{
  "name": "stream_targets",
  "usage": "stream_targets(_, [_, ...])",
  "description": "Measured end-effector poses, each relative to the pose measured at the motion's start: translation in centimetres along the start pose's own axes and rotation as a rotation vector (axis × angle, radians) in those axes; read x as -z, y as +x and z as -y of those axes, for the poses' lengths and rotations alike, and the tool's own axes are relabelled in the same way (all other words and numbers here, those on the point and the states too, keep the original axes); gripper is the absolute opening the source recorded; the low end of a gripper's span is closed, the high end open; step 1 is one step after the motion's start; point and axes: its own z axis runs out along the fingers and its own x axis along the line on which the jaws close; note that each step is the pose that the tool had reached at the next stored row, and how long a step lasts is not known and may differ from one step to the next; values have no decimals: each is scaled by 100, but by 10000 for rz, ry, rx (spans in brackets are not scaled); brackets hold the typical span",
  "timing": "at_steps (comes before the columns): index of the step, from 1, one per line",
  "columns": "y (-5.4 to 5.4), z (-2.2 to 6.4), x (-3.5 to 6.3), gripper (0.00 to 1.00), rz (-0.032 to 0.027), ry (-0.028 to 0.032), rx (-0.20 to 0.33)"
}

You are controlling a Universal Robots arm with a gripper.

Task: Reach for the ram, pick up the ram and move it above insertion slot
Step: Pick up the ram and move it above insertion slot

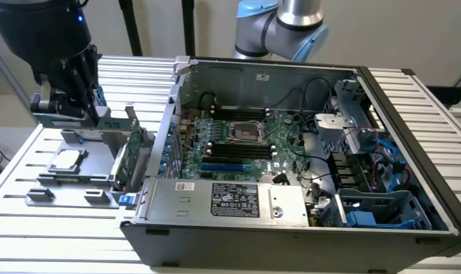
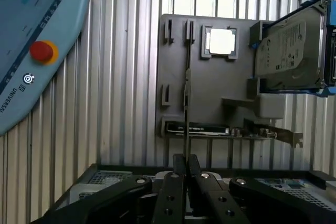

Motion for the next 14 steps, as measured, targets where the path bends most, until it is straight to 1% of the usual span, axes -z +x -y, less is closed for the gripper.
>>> stream_targets(2, [-1,78,61,14,58,-4,30])
stream_targets(4, [-1,159,88,14,134,-2,55])
stream_targets(6, [2,250,98,14,222,-2,68])
stream_targets(10, [6,430,111,14,376,2,92])
stream_targets(13, [10,567,119,14,477,4,112])
stream_targets(14, [11,612,122,14,503,4,119])
